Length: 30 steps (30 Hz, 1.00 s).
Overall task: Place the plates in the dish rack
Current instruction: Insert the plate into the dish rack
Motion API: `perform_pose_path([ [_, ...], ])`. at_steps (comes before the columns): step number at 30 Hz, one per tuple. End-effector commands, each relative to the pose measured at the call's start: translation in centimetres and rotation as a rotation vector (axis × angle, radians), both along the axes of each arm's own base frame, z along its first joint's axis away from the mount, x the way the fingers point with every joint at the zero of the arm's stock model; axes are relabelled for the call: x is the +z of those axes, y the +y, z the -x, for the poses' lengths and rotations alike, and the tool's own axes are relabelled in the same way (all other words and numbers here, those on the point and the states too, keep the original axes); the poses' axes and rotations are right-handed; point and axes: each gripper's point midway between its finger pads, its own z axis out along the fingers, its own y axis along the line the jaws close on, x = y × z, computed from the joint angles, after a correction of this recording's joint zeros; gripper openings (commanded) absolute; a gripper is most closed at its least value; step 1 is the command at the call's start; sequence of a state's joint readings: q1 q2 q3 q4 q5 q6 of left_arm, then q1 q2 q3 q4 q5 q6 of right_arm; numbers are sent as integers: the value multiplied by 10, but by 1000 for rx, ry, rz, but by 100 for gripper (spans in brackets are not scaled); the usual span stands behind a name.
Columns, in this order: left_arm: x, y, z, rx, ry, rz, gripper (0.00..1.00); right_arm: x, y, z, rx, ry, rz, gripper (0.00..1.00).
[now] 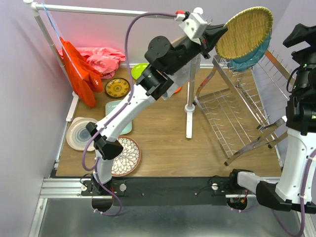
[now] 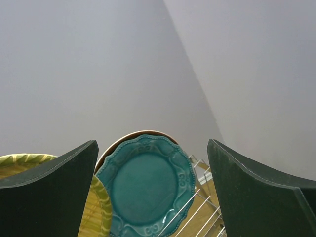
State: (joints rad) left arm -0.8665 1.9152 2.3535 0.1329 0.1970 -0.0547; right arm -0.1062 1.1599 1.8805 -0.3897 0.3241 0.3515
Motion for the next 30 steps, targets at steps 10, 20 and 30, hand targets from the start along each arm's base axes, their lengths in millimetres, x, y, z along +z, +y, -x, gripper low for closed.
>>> perform_pose_path([
  [10,3,-36,-14,47,-180,106,0,-24,-35,12,-165,-40,-140,100],
  [20,-26,-66,-24,65,-186,78,0,-41,-41,8,-156,-21,-167,100],
  [30,-49,-77,-42,129,-181,48,0,-51,-38,5,-132,-5,-178,100],
])
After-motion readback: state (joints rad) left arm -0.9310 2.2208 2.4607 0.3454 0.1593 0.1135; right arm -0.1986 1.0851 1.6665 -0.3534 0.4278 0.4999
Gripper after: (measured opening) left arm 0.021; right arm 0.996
